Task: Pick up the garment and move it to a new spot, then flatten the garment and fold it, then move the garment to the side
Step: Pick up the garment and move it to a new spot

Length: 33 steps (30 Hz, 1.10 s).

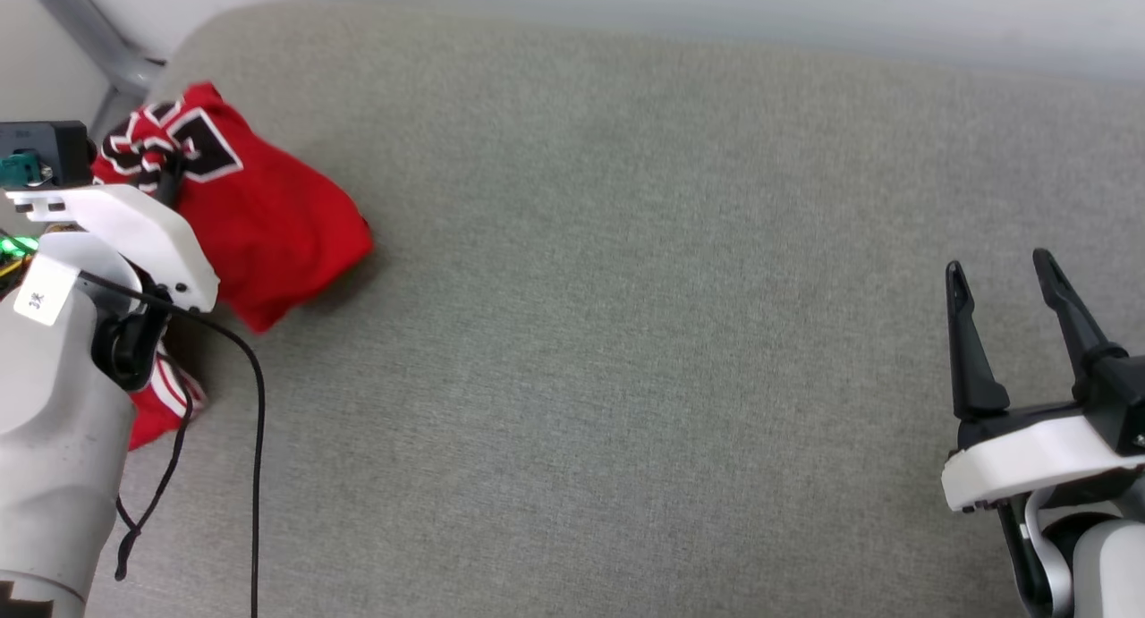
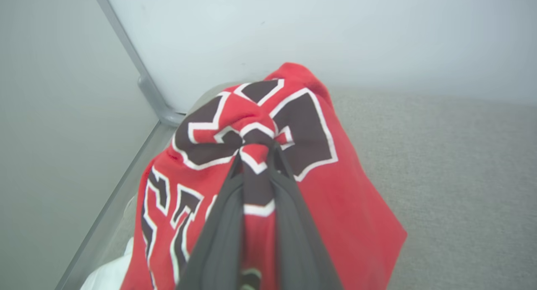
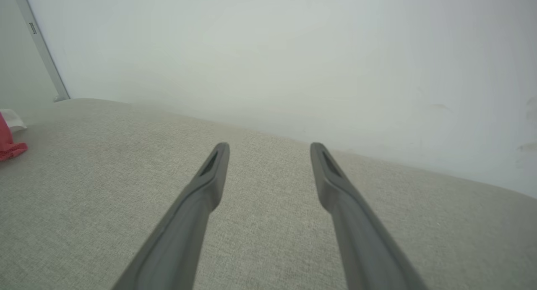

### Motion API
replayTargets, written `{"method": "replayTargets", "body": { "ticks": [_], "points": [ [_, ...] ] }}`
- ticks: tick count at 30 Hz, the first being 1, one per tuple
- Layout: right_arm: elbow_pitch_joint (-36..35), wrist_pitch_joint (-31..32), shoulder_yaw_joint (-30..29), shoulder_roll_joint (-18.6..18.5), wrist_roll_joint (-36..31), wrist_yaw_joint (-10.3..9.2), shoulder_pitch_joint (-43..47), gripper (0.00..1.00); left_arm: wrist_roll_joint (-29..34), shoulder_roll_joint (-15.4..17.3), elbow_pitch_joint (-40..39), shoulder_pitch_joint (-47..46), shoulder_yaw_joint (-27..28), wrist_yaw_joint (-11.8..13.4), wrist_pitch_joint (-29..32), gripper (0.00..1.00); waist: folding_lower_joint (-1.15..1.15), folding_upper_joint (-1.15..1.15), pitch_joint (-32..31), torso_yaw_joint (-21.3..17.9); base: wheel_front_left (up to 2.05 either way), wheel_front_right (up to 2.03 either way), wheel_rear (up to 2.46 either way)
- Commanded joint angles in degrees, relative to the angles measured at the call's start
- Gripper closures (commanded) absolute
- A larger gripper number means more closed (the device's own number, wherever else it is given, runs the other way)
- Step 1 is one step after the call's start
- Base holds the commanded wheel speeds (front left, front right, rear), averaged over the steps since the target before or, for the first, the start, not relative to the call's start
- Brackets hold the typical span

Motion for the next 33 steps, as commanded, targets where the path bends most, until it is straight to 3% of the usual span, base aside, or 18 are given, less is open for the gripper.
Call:
{"method": "replayTargets", "body": {
  "ticks": [1,6,12,25,33],
  "points": [
    [0.16,-0.22,-0.1,0.01,0.63,-0.04,0.94,0.0,0.7,-0.22,-0.8,-0.38,0.01,0.58,-2.61,1.0,0.0,0.0,-2.75,0.73,0.0,0.0,0.0],
    [0.38,-0.53,-0.68,0.01,1.58,-0.04,2.68,0.0,2.37,-1.86,-4.46,0.52,-0.27,2.09,-10.82,1.0,0.0,0.0,-6.23,0.5,0.0,0.0,0.0],
    [0.75,-0.6,-1.18,0.01,3.09,-0.04,5.03,0.0,3.36,-4.15,-11.89,3.32,-0.64,4.0,-14.12,1.0,0.0,0.0,-9.8,-1.53,0.0,0.0,0.0],
    [0.0,0.31,-2.05,0.01,4.51,-0.04,8.33,0.0,3.64,-10.14,-31.77,14.0,-6.48,6.18,-12.55,1.0,0.0,0.0,-12.56,-9.58,0.0,0.0,0.0],
    [-1.23,0.67,-2.03,0.02,4.83,-0.04,8.39,0.0,3.27,-14.72,-39.26,21.04,-14.68,4.54,-9.46,1.0,0.0,0.0,-10.23,-14.06,0.0,0.0,0.0]
  ]
}}
